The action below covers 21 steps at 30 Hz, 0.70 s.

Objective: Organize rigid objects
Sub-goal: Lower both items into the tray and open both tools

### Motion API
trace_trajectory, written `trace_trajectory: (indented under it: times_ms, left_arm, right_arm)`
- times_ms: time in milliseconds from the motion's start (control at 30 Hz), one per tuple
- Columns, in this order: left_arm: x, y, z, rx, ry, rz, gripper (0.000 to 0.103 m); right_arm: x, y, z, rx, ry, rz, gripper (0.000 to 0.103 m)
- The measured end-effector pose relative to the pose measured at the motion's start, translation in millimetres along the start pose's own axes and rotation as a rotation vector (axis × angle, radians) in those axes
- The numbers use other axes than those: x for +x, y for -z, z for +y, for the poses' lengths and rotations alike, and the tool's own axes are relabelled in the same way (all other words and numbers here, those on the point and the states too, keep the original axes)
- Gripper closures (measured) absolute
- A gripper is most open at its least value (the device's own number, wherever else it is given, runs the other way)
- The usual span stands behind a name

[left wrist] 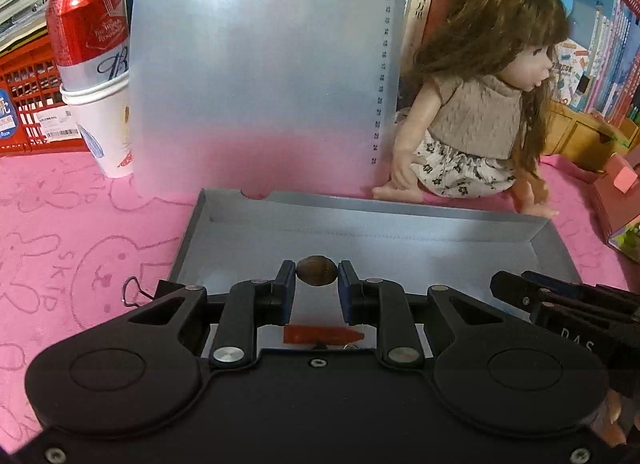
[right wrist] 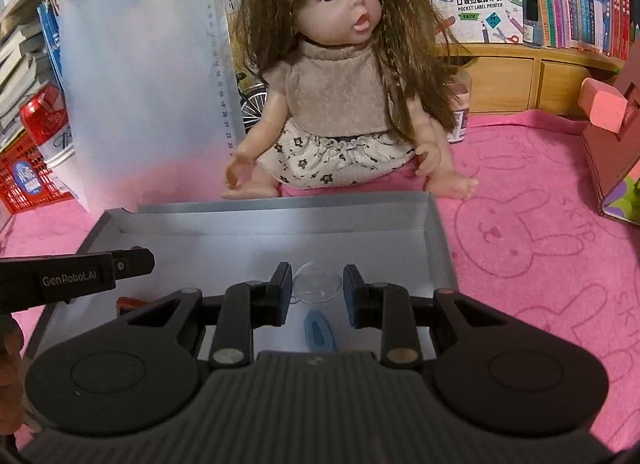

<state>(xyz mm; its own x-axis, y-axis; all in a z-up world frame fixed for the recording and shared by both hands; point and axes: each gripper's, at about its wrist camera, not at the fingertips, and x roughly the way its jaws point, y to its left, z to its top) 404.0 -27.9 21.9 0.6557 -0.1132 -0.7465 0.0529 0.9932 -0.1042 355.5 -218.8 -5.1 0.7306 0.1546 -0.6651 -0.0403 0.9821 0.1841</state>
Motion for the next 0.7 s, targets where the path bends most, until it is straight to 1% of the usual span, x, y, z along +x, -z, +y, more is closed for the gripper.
trace_trajectory:
  times_ms: [167,200,433,467,500,533,567,600,633,667,700]
  left_arm:
    - [7,5,-2,0.01,-0.008,0.019,0.081]
    - [8,6,-3,0.01,-0.007,0.02,0.081]
    - [7,9,-4,0.019,-0.017,0.01,0.081]
    - [6,9,-5,0.021,-0.021,0.008,0.081]
    - [4,10,-5,0.022,-0.03,0.001,0.08]
    - [1,10,-5,0.026,-0.041,-0.009,0.075]
    - [-3,10,-5,0.037,-0.048,-0.021,0.072]
    - [-7,10,-6,0.051,-0.051,-0.034,0.065]
    - [-12,10,-6,0.063,-0.055,-0.048,0.061]
    - [-17,10,-7,0.074,-0.06,-0.059,0.06]
    - [-21,9,-7,0.081,-0.063,-0.067,0.058]
  right_arm:
    - [6,2,0,-0.01,0.012,0.021,0.07]
    - [7,2,0,-0.013,0.015,0.023,0.068]
    - [8,3,1,-0.023,0.021,0.027,0.067]
    - [8,4,1,-0.021,0.016,0.028,0.065]
    - [6,4,0,-0.018,0.009,0.025,0.05]
    - [4,4,-1,-0.012,0.004,0.017,0.044]
    - [1,4,-1,-0.005,-0.011,0.006,0.033]
    - [-3,3,-2,0.001,-0.019,-0.004,0.029]
    - [-7,3,-2,0.002,-0.024,-0.013,0.028]
    - [-10,2,-2,0.001,-0.026,-0.019,0.025]
    - [-14,1,-1,0.0,-0.028,-0.024,0.019]
